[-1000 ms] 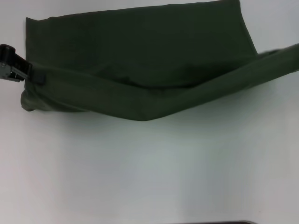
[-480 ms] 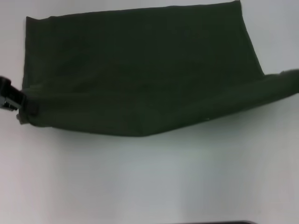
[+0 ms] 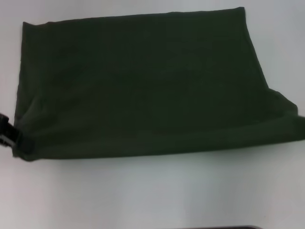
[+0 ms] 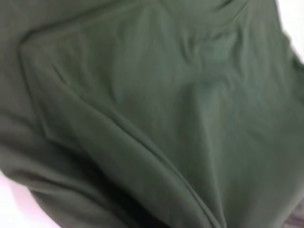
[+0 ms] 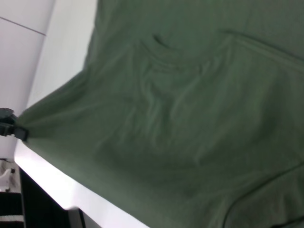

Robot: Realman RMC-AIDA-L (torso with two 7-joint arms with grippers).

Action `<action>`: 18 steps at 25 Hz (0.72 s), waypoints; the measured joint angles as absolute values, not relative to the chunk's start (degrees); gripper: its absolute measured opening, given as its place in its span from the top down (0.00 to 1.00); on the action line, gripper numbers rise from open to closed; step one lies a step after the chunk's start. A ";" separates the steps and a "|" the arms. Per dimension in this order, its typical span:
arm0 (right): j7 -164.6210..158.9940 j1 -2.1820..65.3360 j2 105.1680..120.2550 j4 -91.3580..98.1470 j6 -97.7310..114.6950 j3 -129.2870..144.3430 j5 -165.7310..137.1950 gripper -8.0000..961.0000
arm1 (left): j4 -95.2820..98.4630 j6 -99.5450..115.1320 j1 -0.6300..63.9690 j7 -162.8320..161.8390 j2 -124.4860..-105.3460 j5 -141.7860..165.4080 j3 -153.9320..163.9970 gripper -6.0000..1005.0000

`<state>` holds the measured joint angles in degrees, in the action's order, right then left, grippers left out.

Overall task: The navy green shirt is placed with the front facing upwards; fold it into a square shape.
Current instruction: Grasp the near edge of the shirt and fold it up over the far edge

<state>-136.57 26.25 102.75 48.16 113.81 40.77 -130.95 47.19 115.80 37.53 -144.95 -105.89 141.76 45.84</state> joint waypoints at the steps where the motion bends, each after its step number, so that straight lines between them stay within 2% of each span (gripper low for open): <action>1: -136.57 26.12 102.80 48.17 113.88 40.93 -131.48 0.96 | 47.19 115.97 37.42 -145.02 -106.05 142.14 46.42 0.95; 11: -136.83 25.13 102.43 48.14 114.07 43.53 -131.81 0.96 | 47.19 117.46 37.63 -146.09 -105.74 142.65 49.23 0.95; 18: -136.07 27.07 102.21 47.75 113.86 42.69 -128.06 0.96 | 47.20 115.54 40.49 -146.28 -105.53 142.74 47.47 0.95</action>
<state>-136.07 27.07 102.21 47.75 113.86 42.69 -128.06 47.20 115.54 40.49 -146.28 -105.53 142.74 47.47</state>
